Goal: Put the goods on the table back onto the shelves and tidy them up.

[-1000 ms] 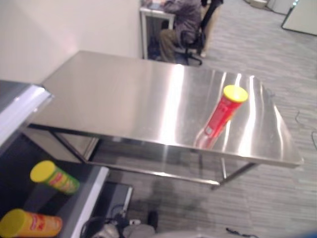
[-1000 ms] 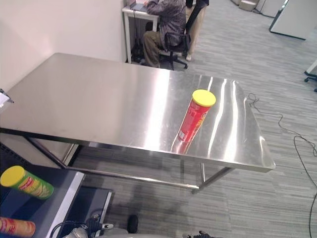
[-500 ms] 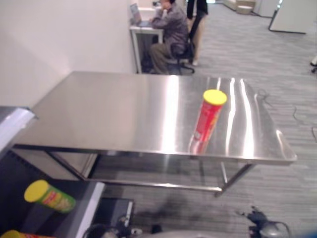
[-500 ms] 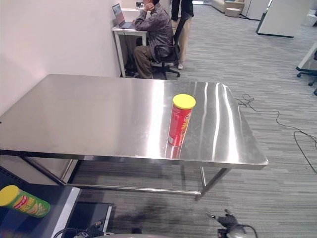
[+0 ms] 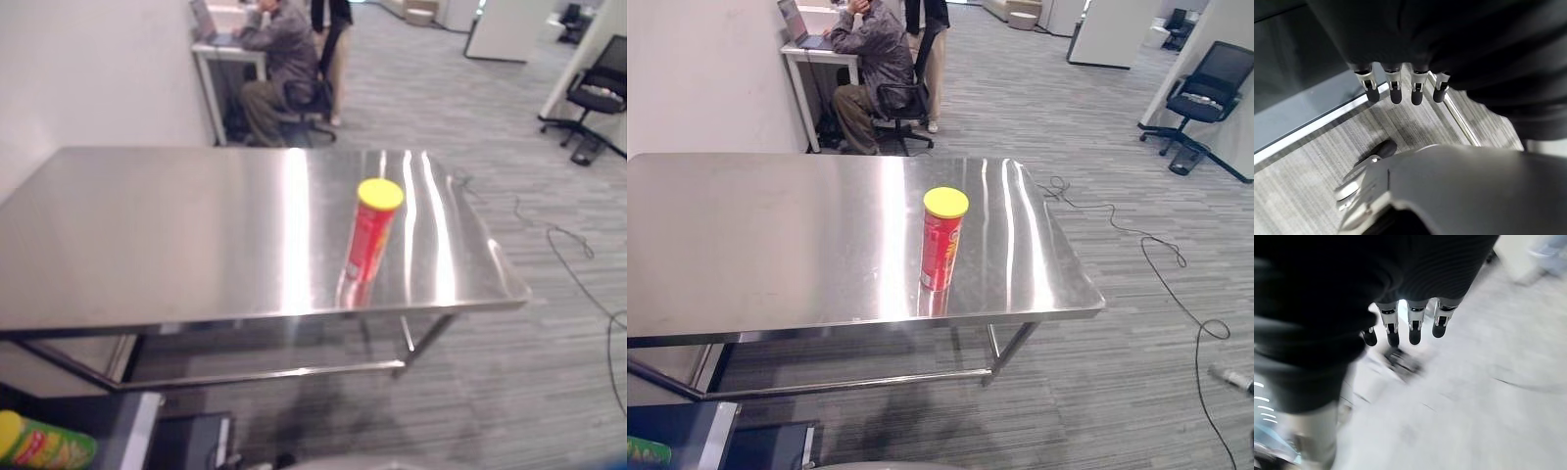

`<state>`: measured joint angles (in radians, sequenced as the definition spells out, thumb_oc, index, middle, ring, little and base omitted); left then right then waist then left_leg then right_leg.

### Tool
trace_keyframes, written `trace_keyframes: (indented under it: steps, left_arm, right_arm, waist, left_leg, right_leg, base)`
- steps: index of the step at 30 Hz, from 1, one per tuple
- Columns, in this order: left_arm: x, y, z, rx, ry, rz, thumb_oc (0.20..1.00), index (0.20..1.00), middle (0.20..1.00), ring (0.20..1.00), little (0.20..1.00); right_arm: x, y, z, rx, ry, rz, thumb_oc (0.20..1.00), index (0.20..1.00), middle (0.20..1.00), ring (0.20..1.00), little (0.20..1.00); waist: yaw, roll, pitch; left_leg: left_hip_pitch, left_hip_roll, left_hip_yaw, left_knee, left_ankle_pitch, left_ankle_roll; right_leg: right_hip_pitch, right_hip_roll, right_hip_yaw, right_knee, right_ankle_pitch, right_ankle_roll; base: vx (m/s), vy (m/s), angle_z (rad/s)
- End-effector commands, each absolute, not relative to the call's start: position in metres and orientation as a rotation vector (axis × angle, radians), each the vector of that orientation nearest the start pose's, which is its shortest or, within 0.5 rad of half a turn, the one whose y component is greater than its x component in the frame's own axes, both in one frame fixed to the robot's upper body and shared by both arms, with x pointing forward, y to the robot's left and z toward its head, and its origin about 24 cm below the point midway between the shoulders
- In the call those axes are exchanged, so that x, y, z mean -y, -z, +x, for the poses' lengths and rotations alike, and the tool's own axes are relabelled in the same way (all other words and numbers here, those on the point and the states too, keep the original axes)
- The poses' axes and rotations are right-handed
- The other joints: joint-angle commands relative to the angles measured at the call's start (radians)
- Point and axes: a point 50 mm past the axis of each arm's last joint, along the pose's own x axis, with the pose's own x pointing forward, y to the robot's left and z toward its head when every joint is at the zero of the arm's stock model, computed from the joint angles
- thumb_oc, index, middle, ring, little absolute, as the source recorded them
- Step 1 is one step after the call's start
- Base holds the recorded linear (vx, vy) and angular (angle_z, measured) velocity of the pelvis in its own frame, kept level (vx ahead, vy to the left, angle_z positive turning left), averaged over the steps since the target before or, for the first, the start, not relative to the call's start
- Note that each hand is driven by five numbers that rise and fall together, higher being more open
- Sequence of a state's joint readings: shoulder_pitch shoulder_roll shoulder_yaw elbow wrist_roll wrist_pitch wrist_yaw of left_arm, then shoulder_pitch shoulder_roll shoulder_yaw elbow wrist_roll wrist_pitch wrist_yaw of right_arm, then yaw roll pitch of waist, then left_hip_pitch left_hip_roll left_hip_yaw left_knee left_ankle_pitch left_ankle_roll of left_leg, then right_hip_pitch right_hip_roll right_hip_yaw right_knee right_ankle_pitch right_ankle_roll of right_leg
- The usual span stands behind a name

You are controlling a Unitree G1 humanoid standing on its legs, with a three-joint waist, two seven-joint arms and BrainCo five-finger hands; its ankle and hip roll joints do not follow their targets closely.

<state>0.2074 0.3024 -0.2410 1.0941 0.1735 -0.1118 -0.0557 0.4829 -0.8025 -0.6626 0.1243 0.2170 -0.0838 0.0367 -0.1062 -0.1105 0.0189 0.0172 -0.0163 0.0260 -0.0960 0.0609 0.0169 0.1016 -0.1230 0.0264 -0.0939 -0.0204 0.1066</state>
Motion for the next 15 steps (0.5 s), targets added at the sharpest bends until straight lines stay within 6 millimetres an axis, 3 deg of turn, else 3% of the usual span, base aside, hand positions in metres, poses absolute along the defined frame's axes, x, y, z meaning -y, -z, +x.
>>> trace_keyframes:
  steps: [1,3,4,7,15]
  left_arm:
    - [-0.219,0.167,0.044,-1.238,0.273,0.458,1.000,1.000,1.000,1.000,1.000]
    - [-0.220,0.167,0.047,-1.238,0.259,0.461,1.000,1.000,1.000,1.000,1.000]
    - [-0.222,0.167,0.049,-1.234,0.258,0.473,1.000,1.000,1.000,1.000,1.000]
    - [-0.224,0.167,0.050,-1.240,0.263,0.500,1.000,1.000,1.000,1.000,1.000]
    - [-0.221,0.169,0.042,-1.264,0.296,0.512,1.000,1.000,1.000,1.000,1.000]
  right_arm:
    - [0.404,-0.199,0.160,0.226,0.546,-0.769,1.000,1.000,1.000,1.000,1.000]
    - [0.379,-0.218,0.179,0.410,0.464,-0.714,1.000,1.000,1.000,1.000,1.000]
    - [0.354,-0.237,0.194,0.568,0.353,-0.636,1.000,1.000,1.000,1.000,1.000]
    - [0.320,-0.242,0.228,0.623,0.183,-0.578,1.000,1.000,1.000,1.000,1.000]
    - [0.283,-0.253,0.261,0.627,0.006,-0.696,1.000,1.000,1.000,1.000,1.000]
  waist:
    - [0.062,0.046,-0.008]
    - [0.075,0.047,-0.012]
    - [0.094,0.047,-0.017]
    - [0.128,0.045,-0.024]
    - [0.163,0.048,-0.031]
  left_leg:
    - [0.046,0.037,-0.063,0.009,-0.122,-0.015]
    - [0.046,0.039,-0.067,0.009,-0.120,-0.016]
    - [0.045,0.041,-0.073,0.009,-0.117,-0.018]
    - [0.041,0.044,-0.084,0.009,-0.110,-0.023]
    - [0.039,0.047,-0.109,0.009,-0.101,-0.030]
  right_leg:
    - [-0.076,-0.025,0.008,0.034,0.064,0.067]
    - [-0.071,-0.022,0.006,0.031,0.063,0.064]
    - [-0.066,-0.020,0.001,0.029,0.061,0.061]
    - [-0.057,-0.019,-0.014,0.024,0.056,0.055]
    - [-0.045,-0.021,-0.043,0.025,0.049,0.047]
  base:
    - [0.00,-0.009,-0.07]
    - [-0.02,-0.007,-0.02]
    - [-0.05,-0.017,0.00]
    - [-0.02,-0.021,0.21]
    - [-0.02,-0.016,0.14]
